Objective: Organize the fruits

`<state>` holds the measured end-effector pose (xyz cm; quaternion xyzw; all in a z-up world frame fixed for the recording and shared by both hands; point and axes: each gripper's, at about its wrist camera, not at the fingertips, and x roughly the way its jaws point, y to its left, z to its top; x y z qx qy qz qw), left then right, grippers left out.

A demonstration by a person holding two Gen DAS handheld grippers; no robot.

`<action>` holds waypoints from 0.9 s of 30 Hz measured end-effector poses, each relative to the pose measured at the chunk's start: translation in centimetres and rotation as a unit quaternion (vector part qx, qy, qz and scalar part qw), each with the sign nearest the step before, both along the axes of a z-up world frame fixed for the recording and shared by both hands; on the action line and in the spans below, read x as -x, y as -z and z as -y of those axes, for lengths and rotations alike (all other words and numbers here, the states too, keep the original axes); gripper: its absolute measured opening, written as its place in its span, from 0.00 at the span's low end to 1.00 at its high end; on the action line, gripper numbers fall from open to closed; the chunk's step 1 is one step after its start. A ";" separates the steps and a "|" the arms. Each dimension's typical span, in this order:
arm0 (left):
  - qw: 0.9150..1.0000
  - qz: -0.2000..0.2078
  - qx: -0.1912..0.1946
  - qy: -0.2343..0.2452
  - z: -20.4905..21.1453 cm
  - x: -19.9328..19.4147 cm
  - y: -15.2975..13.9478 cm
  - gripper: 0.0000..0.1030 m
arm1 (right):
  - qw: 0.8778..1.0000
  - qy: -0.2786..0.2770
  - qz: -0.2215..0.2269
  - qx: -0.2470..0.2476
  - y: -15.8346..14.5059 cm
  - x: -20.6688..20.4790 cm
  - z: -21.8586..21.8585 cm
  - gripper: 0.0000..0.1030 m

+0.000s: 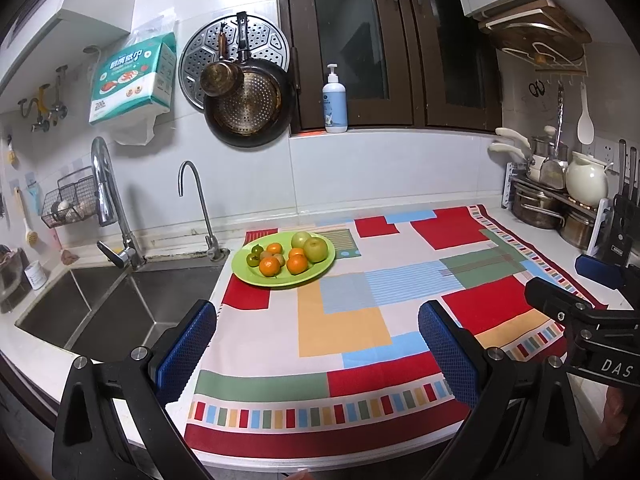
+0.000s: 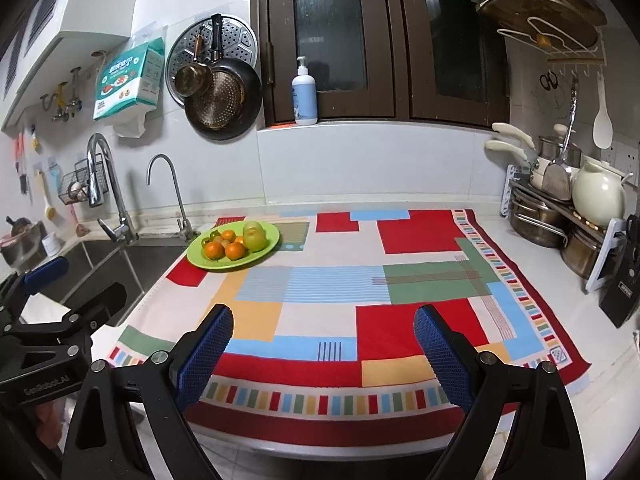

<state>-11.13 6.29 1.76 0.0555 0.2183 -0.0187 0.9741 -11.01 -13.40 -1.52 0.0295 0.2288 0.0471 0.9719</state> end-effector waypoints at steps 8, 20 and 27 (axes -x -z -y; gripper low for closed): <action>1.000 -0.001 -0.001 0.002 -0.1 0.7 0.1 1.00 | 1.000 -0.001 0.001 0.003 0.0 0.6 -0.1 0.90; 1.000 0.002 0.000 0.000 -0.4 1.1 0.0 1.00 | 1.000 -0.002 0.003 0.008 0.0 1.4 -0.5 0.90; 1.000 0.000 0.001 0.001 -0.6 1.1 0.1 1.00 | 1.000 -0.003 0.000 0.009 0.0 1.3 -0.5 0.90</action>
